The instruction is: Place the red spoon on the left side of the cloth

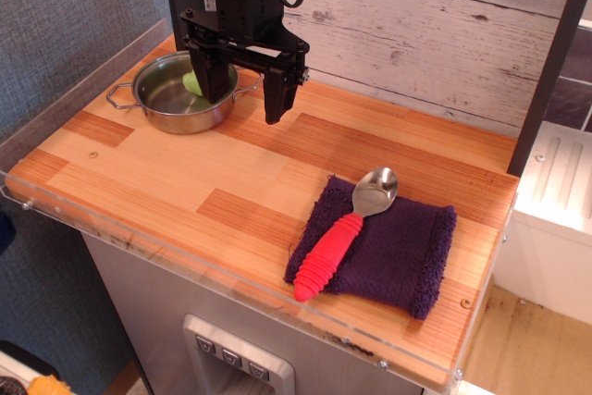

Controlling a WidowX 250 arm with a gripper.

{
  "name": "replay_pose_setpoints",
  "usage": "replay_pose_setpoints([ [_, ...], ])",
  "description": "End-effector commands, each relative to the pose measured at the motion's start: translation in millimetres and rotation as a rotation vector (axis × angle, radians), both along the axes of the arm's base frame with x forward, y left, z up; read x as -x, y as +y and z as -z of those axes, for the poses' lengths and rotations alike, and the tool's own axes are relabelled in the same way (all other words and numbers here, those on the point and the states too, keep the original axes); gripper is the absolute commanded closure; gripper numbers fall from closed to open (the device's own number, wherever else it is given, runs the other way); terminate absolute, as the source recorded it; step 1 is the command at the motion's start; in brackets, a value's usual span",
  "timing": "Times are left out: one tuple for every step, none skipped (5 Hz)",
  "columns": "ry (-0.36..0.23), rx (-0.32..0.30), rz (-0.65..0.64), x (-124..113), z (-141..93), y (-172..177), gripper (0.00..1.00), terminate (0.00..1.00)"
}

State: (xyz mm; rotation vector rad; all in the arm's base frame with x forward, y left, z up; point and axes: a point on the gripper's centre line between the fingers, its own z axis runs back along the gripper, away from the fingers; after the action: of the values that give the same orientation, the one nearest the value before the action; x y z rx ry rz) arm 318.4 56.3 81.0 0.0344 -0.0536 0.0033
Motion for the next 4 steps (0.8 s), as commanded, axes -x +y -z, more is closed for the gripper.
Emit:
replay_pose_setpoints([
  [0.000,0.000,0.000,0.0,0.0,0.0,0.00,0.00],
  [-0.034,-0.038,-0.025,14.3,-5.2,-17.7,0.00,0.00],
  [-0.033,-0.034,0.029,28.7,3.2,-40.3,0.00,0.00],
  [-0.041,-0.022,0.089,47.8,9.1,-69.9,0.00,0.00],
])
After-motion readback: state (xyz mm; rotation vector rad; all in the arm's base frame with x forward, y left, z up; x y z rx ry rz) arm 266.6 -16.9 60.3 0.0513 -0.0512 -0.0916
